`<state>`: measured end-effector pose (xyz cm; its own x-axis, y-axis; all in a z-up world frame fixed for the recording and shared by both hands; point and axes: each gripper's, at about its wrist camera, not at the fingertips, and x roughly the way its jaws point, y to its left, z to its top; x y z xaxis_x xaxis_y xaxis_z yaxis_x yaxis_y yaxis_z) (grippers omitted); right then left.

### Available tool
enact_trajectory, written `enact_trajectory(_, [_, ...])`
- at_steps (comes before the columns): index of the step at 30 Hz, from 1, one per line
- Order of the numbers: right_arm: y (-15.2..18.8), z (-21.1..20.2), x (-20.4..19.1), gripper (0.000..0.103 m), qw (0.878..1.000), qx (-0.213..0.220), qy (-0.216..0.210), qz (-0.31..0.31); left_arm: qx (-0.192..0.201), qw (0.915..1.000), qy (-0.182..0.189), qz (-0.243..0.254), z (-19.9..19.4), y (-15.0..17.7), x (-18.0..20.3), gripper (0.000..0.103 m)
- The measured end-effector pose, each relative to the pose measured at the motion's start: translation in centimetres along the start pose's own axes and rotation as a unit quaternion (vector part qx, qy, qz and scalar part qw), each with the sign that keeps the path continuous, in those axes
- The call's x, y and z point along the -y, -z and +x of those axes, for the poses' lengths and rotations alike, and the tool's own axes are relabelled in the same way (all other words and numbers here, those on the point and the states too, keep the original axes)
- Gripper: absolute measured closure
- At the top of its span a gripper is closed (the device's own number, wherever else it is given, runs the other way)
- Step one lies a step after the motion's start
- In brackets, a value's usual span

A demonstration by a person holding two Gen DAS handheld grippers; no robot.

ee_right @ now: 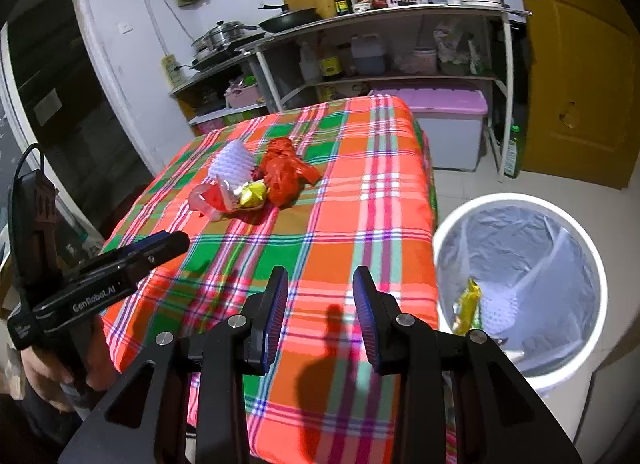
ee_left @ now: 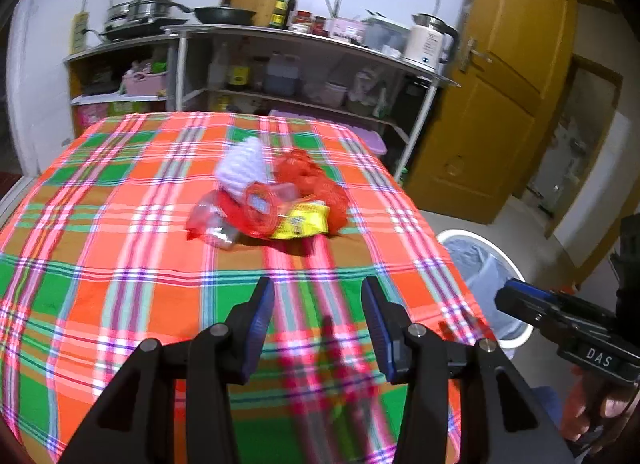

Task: Collect trash
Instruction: 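Move both tools back over the remaining trash on the table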

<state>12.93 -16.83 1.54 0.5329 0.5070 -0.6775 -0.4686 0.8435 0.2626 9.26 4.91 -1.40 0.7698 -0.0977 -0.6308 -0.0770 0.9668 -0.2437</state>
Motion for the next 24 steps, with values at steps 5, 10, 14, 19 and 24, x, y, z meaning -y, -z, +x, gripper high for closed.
enact_trajectory(5, [-0.8,1.2,-0.8,0.068,1.000,-0.004,-0.008,-0.008,0.009,0.9996,-0.018,-0.019,0.0,-0.9,-2.7,0.056])
enact_trajectory(10, [-1.7,2.3,-1.3,0.067,1.000,-0.004,-0.013,-0.009,0.015,0.9989,-0.029,-0.032,0.3,-1.8,-4.6,0.051])
enact_trajectory(14, [-2.8,3.4,-1.7,0.061,1.000,-0.005,-0.017,-0.012,0.012,0.9986,-0.032,-0.040,1.3,-2.6,-6.0,0.048])
enact_trajectory(19, [-4.0,5.0,-2.4,0.060,0.999,-0.010,-0.023,-0.026,-0.004,0.9982,-0.036,-0.049,3.4,-3.4,-7.3,0.047])
enact_trajectory(24, [-5.2,6.9,-3.5,0.058,0.998,-0.017,-0.034,-0.044,-0.017,0.9975,-0.038,-0.057,5.3,-3.9,-8.3,0.046])
